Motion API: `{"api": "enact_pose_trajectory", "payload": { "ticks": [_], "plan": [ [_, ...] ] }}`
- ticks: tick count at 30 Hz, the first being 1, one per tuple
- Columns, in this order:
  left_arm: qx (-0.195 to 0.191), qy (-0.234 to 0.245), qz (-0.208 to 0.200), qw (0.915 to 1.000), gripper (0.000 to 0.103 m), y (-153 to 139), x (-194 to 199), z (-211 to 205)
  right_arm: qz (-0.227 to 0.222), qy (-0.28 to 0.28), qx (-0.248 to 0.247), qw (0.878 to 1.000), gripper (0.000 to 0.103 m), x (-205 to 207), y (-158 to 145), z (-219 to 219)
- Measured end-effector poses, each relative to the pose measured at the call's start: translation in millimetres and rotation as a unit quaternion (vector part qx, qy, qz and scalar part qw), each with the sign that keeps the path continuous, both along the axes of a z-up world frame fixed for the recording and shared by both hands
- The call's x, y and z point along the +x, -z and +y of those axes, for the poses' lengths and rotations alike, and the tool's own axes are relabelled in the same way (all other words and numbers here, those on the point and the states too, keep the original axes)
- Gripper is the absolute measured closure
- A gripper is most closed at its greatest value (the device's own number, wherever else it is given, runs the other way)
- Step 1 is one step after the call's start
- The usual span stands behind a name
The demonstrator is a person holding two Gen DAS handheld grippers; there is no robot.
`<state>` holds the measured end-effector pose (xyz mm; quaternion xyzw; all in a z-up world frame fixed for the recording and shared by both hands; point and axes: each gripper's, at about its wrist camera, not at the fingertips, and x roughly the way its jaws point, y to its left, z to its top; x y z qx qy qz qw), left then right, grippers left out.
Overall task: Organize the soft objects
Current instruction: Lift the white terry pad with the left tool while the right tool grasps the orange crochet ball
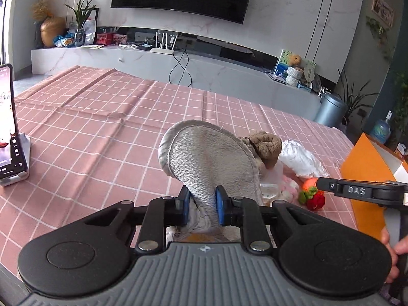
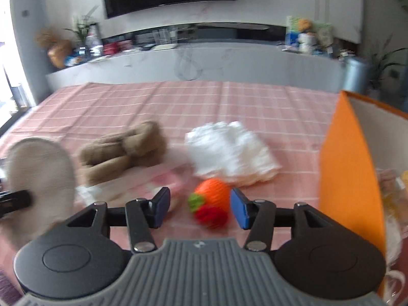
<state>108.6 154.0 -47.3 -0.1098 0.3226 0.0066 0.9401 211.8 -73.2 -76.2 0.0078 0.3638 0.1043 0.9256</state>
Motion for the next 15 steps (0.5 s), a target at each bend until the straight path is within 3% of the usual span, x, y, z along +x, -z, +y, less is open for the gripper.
{"api": "enact_pose_trajectory", "payload": {
  "ticks": [5, 11, 15],
  "plan": [
    [-0.002, 0.017, 0.0, 0.9998, 0.08, 3, 6, -10, 0.027, 0.027, 0.007, 0.999, 0.051, 23, 16, -5],
    [-0.008, 0.022, 0.004, 0.9997, 0.08, 5, 9, -15, 0.046, 0.015, 0.033, 0.998, 0.051, 28, 24, -2],
    [-0.008, 0.022, 0.005, 0.9997, 0.08, 4, 8, -16, 0.069, 0.02, 0.041, 0.997, 0.058, 30, 32, -3]
  ]
}}
